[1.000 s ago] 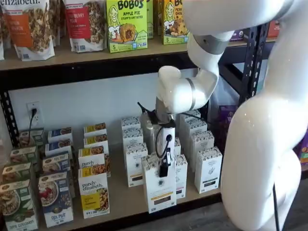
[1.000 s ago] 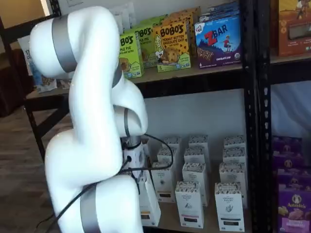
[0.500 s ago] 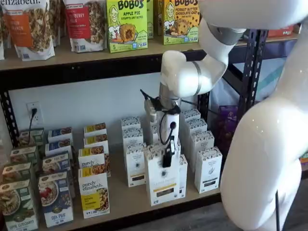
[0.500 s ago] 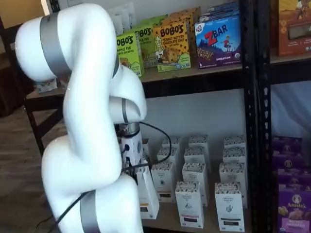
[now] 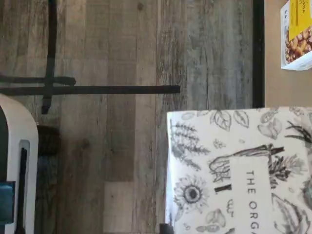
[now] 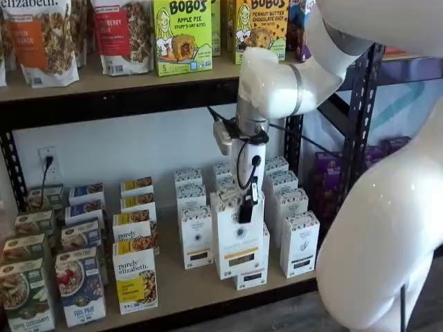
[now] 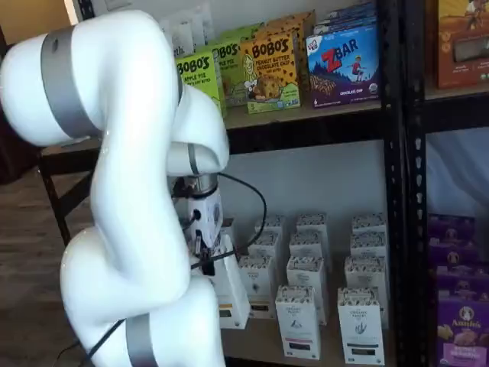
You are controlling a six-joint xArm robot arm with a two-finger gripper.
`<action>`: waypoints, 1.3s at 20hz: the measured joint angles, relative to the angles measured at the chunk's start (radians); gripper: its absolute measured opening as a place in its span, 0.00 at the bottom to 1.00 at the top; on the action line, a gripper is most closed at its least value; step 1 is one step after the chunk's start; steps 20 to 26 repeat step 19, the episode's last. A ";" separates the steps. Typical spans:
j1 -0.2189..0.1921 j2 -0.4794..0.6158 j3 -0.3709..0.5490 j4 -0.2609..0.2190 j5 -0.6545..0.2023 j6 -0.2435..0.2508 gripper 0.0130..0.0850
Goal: Pick up the white box with a yellow strip in the middle, on the bottom shelf, the fourth box from the left
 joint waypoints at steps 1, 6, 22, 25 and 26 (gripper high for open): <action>-0.001 -0.013 0.000 -0.005 0.011 0.003 0.50; -0.007 -0.058 -0.012 -0.021 0.071 0.013 0.50; -0.015 -0.122 -0.025 -0.014 0.166 0.008 0.50; -0.015 -0.122 -0.025 -0.014 0.166 0.008 0.50; -0.015 -0.122 -0.025 -0.014 0.166 0.008 0.50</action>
